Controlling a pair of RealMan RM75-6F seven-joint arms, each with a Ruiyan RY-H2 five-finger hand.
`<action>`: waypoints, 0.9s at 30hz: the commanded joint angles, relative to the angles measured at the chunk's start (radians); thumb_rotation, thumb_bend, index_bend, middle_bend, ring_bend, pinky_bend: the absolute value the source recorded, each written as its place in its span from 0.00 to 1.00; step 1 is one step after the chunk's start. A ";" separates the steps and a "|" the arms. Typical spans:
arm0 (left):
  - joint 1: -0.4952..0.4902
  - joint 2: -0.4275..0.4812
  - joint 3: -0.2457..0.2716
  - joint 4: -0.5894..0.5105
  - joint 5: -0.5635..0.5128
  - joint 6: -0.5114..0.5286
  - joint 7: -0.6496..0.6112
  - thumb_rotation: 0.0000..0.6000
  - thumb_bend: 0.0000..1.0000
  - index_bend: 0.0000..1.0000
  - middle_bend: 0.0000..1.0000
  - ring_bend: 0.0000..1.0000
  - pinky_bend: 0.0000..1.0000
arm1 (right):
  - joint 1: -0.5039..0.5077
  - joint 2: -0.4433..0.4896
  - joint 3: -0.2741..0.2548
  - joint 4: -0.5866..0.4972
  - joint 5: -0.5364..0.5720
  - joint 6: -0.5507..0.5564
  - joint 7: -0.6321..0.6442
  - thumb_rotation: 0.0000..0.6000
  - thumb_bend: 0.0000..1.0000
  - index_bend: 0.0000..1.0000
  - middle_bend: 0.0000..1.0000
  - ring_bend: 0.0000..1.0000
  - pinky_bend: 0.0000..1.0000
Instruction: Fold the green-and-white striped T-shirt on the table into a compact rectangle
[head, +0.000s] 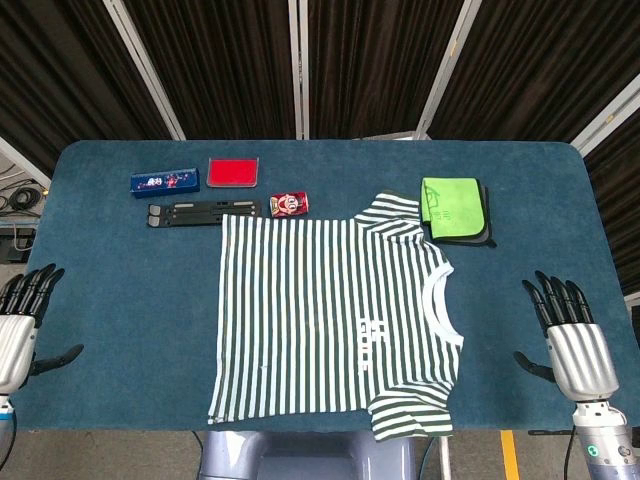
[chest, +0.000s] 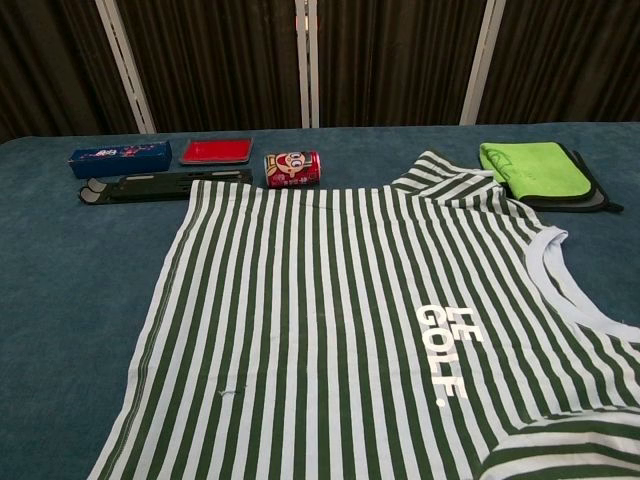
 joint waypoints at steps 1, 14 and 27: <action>-0.001 -0.002 -0.001 -0.001 -0.001 -0.001 0.002 1.00 0.00 0.00 0.00 0.00 0.00 | 0.002 0.001 -0.004 -0.001 0.001 -0.008 0.003 1.00 0.00 0.07 0.00 0.00 0.00; -0.010 -0.014 -0.005 0.005 -0.015 -0.018 0.020 1.00 0.00 0.00 0.00 0.00 0.00 | 0.084 -0.002 -0.113 0.088 -0.211 -0.134 0.090 1.00 0.00 0.24 0.00 0.00 0.00; -0.026 -0.040 -0.024 0.031 -0.063 -0.045 0.038 1.00 0.00 0.00 0.00 0.00 0.00 | 0.224 -0.179 -0.234 0.493 -0.603 -0.059 0.249 1.00 0.00 0.37 0.04 0.00 0.00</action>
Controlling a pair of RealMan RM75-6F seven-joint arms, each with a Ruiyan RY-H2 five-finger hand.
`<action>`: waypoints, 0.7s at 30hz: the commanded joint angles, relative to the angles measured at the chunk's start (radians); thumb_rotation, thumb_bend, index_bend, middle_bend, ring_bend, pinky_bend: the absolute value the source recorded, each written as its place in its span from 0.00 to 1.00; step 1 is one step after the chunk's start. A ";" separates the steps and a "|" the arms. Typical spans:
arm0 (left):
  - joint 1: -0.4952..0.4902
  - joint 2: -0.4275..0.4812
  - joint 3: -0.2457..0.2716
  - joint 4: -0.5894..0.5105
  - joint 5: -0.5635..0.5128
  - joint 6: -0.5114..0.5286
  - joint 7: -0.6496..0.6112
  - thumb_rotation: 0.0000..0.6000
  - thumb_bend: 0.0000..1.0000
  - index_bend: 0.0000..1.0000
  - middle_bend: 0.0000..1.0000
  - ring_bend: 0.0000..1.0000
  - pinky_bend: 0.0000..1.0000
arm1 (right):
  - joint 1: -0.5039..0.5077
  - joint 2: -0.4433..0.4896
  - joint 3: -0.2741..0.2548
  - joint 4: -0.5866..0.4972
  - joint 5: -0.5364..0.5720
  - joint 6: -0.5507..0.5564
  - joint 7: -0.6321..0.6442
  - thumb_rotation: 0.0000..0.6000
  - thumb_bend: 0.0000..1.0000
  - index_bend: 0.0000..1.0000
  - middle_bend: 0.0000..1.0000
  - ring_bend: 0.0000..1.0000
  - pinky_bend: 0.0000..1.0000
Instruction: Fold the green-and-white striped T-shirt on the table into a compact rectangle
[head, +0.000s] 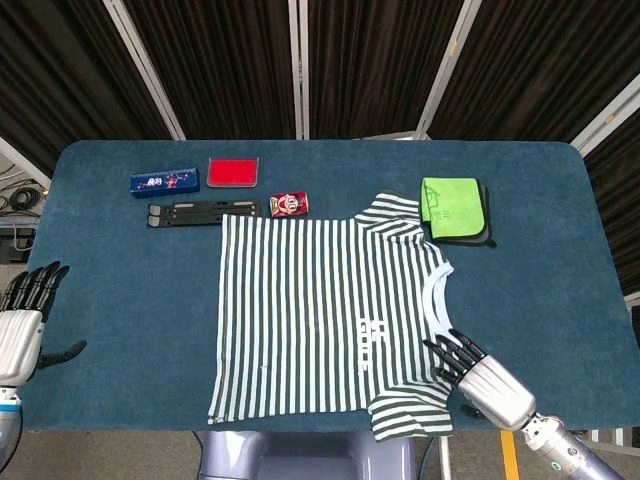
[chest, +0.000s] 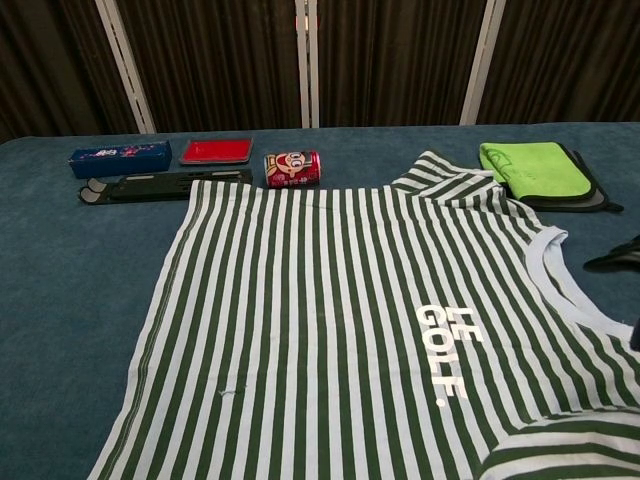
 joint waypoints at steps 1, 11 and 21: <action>-0.003 -0.004 -0.003 0.005 -0.007 -0.004 0.001 1.00 0.00 0.00 0.00 0.00 0.00 | 0.044 -0.086 -0.037 0.133 -0.077 0.050 0.050 1.00 0.00 0.37 0.04 0.00 0.00; 0.001 0.005 -0.004 0.006 -0.012 -0.001 -0.021 1.00 0.00 0.00 0.00 0.00 0.00 | 0.067 -0.193 -0.059 0.278 -0.079 0.065 0.050 1.00 0.00 0.39 0.06 0.00 0.00; 0.001 0.007 -0.001 0.009 -0.010 -0.003 -0.024 1.00 0.00 0.00 0.00 0.00 0.00 | 0.077 -0.285 -0.070 0.480 -0.112 0.142 -0.047 1.00 0.00 0.40 0.06 0.00 0.00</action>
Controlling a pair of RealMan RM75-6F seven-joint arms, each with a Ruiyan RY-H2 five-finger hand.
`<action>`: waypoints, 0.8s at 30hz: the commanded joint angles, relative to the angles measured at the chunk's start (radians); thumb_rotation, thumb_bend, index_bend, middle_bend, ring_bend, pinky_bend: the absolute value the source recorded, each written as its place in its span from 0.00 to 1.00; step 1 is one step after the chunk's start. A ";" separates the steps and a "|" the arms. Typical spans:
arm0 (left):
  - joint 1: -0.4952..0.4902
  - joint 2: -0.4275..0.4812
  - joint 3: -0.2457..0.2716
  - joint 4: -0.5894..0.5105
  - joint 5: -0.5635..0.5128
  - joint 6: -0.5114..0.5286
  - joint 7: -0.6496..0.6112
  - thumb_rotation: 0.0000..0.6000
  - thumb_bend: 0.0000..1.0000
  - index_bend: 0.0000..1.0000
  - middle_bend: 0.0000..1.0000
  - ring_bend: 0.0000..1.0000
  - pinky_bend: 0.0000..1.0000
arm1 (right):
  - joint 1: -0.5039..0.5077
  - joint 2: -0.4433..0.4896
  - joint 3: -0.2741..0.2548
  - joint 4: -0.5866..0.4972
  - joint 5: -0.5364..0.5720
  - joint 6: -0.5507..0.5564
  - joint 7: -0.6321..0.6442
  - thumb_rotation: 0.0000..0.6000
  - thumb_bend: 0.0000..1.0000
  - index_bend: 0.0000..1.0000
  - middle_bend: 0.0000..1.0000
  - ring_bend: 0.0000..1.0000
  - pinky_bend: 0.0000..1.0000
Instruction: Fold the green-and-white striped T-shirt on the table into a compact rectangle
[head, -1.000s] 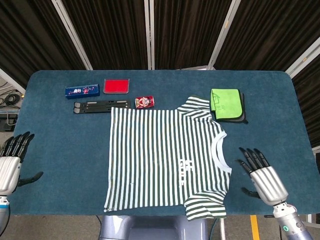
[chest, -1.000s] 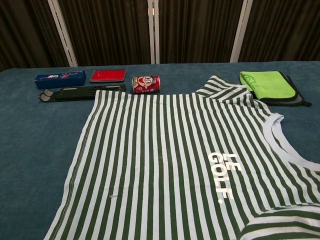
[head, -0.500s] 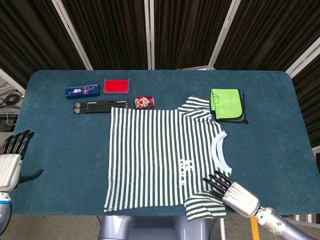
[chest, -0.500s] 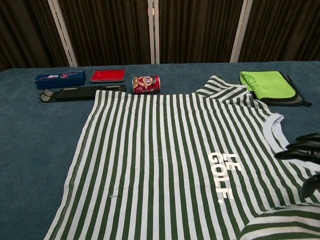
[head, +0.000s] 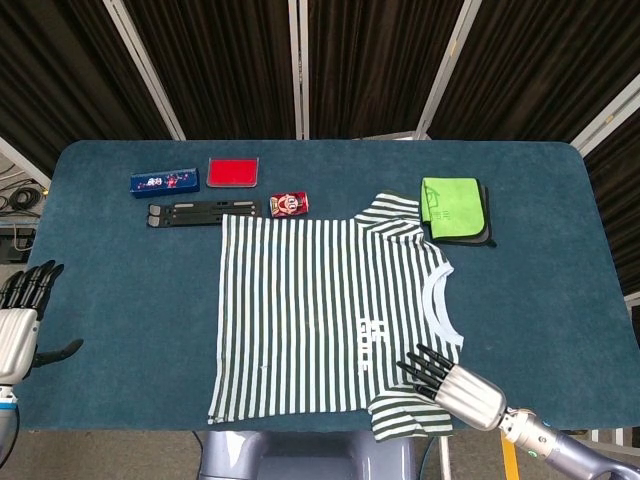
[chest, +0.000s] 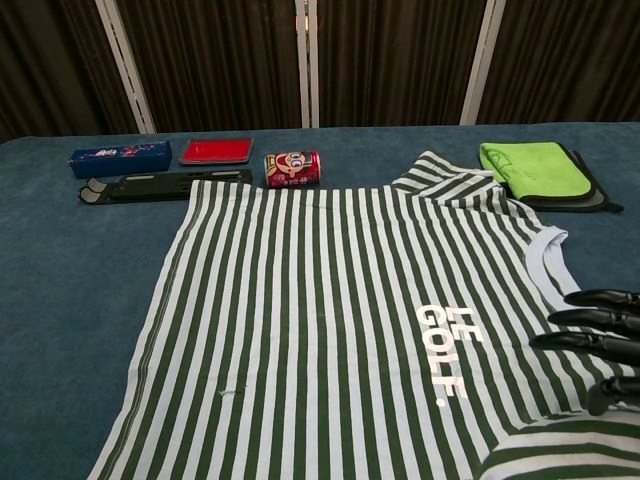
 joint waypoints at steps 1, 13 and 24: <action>-0.001 -0.001 0.000 0.001 -0.001 -0.001 0.003 1.00 0.00 0.00 0.00 0.00 0.00 | 0.006 -0.033 -0.009 0.058 -0.008 0.028 -0.027 1.00 0.01 0.40 0.06 0.00 0.00; 0.000 -0.002 0.001 -0.001 -0.001 0.001 0.006 1.00 0.00 0.00 0.00 0.00 0.00 | 0.022 -0.051 -0.029 0.142 -0.002 0.080 -0.031 1.00 0.08 0.41 0.06 0.00 0.00; 0.000 -0.002 0.001 0.001 -0.004 -0.001 0.004 1.00 0.00 0.00 0.00 0.00 0.00 | 0.021 -0.121 -0.038 0.185 0.045 0.132 0.101 1.00 0.12 0.43 0.09 0.00 0.00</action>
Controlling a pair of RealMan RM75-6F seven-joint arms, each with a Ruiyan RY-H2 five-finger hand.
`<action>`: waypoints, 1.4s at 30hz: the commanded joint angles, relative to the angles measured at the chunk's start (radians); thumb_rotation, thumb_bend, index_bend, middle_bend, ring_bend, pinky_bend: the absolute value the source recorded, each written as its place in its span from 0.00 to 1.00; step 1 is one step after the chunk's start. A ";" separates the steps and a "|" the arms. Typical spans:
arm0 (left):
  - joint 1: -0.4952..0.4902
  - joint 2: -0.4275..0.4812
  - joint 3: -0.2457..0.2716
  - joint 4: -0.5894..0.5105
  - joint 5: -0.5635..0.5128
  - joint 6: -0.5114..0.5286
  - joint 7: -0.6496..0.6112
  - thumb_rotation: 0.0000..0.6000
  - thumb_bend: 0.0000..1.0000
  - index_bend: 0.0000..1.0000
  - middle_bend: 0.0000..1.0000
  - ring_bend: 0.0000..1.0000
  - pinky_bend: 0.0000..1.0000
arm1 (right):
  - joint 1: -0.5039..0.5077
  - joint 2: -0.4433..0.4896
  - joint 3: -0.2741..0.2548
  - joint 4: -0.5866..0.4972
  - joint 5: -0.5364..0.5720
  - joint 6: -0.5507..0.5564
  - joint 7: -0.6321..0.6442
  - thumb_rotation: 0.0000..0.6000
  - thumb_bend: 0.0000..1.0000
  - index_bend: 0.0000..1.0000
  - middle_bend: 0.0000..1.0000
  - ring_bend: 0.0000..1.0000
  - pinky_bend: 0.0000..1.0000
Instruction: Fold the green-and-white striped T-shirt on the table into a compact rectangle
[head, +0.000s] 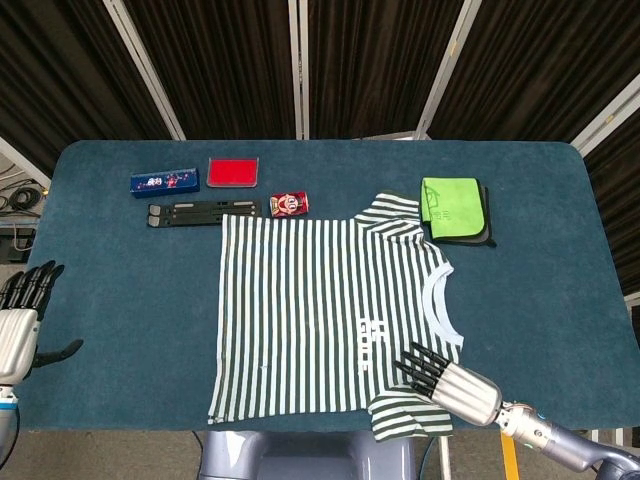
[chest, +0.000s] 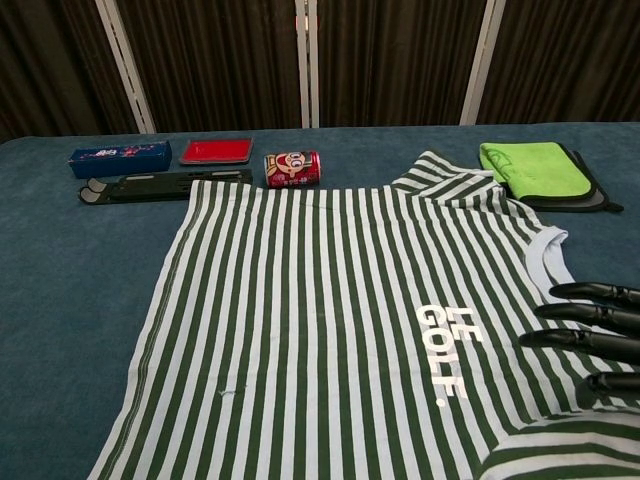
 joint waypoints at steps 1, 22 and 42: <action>0.000 0.000 0.001 0.000 0.000 -0.001 0.000 1.00 0.00 0.00 0.00 0.00 0.00 | -0.004 -0.024 -0.001 0.000 0.030 0.014 0.058 1.00 0.15 0.44 0.09 0.00 0.00; -0.102 -0.098 0.106 0.123 0.265 -0.127 -0.132 1.00 0.02 0.21 0.00 0.00 0.00 | -0.004 -0.046 -0.013 0.028 0.118 0.028 0.153 1.00 0.34 0.61 0.12 0.00 0.00; -0.184 -0.332 0.274 0.460 0.533 -0.144 -0.284 1.00 0.20 0.36 0.00 0.00 0.00 | -0.022 -0.047 -0.025 0.017 0.158 0.032 0.170 1.00 0.34 0.68 0.15 0.00 0.00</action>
